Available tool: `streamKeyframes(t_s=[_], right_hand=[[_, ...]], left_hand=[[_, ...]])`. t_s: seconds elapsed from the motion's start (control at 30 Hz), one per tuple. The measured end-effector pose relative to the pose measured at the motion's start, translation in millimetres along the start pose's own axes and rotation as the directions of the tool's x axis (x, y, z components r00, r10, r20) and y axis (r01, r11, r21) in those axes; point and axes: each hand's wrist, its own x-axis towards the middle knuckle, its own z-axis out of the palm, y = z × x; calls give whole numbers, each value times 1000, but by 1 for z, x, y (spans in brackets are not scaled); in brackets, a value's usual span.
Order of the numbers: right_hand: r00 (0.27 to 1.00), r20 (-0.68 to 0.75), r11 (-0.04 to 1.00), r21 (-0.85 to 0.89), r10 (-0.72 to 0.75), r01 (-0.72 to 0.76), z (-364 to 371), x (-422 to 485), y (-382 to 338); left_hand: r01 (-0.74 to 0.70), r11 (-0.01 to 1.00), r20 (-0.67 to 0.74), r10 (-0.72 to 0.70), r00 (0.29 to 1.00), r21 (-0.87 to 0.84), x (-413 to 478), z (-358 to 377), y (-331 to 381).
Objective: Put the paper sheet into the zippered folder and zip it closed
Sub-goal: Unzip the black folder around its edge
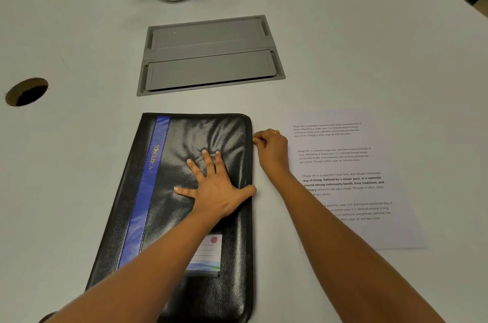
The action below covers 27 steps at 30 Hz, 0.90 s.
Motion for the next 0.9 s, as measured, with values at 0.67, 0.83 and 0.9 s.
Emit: streamKeyframes(t_s=[0.67,0.83,0.9], right_hand=[[983,151,994,52,-104,97,-21,-62,20],[993,82,995,64,-87,82,-19,-67,18],[996,51,995,63,-78,75,-17,-69,18]], left_hand=[[-6,999,-16,7,1000,47,-2,2,1],[-112,975,-108,134,985,191,-8,6,-18],[-150,963,-162,188,969,223,-9,4,-37]])
